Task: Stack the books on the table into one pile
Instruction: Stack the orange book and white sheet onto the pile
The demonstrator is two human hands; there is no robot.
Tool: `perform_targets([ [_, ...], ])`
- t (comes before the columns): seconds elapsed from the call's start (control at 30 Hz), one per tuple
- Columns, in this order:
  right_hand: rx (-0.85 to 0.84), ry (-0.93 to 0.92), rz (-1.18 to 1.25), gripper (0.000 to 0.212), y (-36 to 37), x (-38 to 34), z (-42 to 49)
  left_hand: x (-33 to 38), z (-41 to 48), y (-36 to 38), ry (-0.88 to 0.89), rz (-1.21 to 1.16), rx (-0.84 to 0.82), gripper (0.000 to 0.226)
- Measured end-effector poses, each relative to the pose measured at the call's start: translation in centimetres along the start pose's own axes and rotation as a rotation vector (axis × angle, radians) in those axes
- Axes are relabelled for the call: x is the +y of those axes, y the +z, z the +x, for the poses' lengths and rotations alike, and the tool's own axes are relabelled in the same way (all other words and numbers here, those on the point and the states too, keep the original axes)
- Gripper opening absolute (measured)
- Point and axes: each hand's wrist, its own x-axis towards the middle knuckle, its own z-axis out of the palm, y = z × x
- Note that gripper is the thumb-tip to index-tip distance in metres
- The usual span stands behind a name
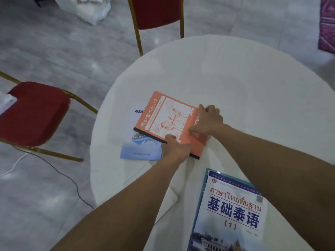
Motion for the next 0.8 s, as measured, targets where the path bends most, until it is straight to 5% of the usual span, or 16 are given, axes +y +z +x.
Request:
perform_targets([
  [0.13,-0.033,0.179,0.13,0.104,0.2,1.9,-0.9,0.3,0.3,-0.4,0.045,0.035,0.154,0.054],
  [0.4,-0.061,0.166,0.61,0.046,-0.3,4.0,-3.8,0.6,1.0,0.7,0.087,0.18,0.292,0.06],
  [0.67,-0.185,0.105,1.128,0.056,-1.9,6.0,-8.5,1.2,-0.4,-1.0,0.005,-0.18,0.156,0.066],
  [0.8,-0.171,0.101,1.184,0.057,-1.5,7.7,-11.3,2.1,-2.5,-1.1,0.097,-0.139,0.089,0.068],
])
